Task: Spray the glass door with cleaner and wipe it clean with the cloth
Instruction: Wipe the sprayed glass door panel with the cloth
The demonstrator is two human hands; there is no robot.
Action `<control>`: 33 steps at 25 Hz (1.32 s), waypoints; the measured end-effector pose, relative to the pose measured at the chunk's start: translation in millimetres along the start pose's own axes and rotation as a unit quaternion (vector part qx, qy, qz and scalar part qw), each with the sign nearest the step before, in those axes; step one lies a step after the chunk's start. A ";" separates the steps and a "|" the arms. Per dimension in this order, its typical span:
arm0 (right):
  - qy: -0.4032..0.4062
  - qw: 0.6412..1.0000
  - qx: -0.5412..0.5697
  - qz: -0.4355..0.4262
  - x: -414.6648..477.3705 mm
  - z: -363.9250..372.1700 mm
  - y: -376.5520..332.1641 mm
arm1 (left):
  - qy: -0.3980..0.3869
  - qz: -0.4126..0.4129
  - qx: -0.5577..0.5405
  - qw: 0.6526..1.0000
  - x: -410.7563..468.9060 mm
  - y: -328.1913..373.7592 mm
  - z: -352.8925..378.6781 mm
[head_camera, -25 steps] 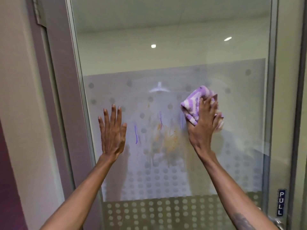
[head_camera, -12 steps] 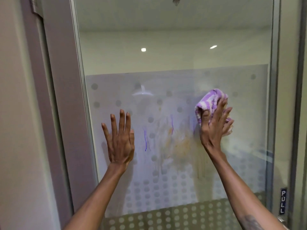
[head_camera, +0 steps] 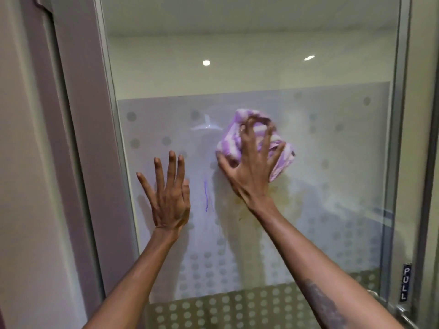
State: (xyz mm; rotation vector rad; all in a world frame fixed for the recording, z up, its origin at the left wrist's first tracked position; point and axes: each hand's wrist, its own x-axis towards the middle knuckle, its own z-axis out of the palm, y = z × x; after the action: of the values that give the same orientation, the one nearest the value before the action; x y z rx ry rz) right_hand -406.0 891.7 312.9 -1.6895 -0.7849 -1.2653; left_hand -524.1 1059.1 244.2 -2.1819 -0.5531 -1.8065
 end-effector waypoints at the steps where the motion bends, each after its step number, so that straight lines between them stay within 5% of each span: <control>1: -0.018 0.998 -0.017 -0.060 -12.0 -0.6 7.1 | -0.003 0.001 0.003 1.000 -0.1 -1.7 0.5; 4: -0.054 0.971 -0.089 -0.215 -47.7 -15.6 65.9 | 0.001 -0.006 0.012 1.000 -1.7 -3.6 0.9; 6: -0.050 0.962 -0.130 -0.235 -55.6 -32.1 115.4 | 0.017 -0.041 -0.001 0.999 -5.5 -5.3 2.0; 11: -0.002 0.998 -0.059 -0.001 3.8 -42.0 111.3 | 0.029 -0.074 -0.031 0.996 -2.6 -0.5 -0.7; 14: -0.004 1.000 -0.010 0.020 34.1 -25.7 48.5 | 0.019 -0.068 -0.020 0.997 -3.3 -0.6 -1.0; 20: -0.007 0.995 -0.021 -0.100 1.5 4.9 -7.3 | -0.006 -0.046 0.013 0.999 -7.2 -10.4 -1.4; 26: -0.054 0.940 -0.077 -0.327 -95.3 3.5 56.5 | -0.005 -0.047 0.012 0.999 -8.2 -8.4 -3.9; 30: -0.010 0.982 -0.074 -0.173 -65.0 -9.1 84.5 | -0.002 -0.046 0.007 0.999 -9.0 -8.3 -4.5; 33: 0.047 0.995 -0.069 -0.046 -18.9 4.1 30.8 | -0.004 -0.043 0.009 0.999 -8.1 -9.1 -2.1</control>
State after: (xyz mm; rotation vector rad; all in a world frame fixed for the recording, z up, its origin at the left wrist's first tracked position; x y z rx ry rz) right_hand -383.2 882.4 286.2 -1.7043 -0.7409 -1.4815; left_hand -531.2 1065.4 236.3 -2.1856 -0.6725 -1.8275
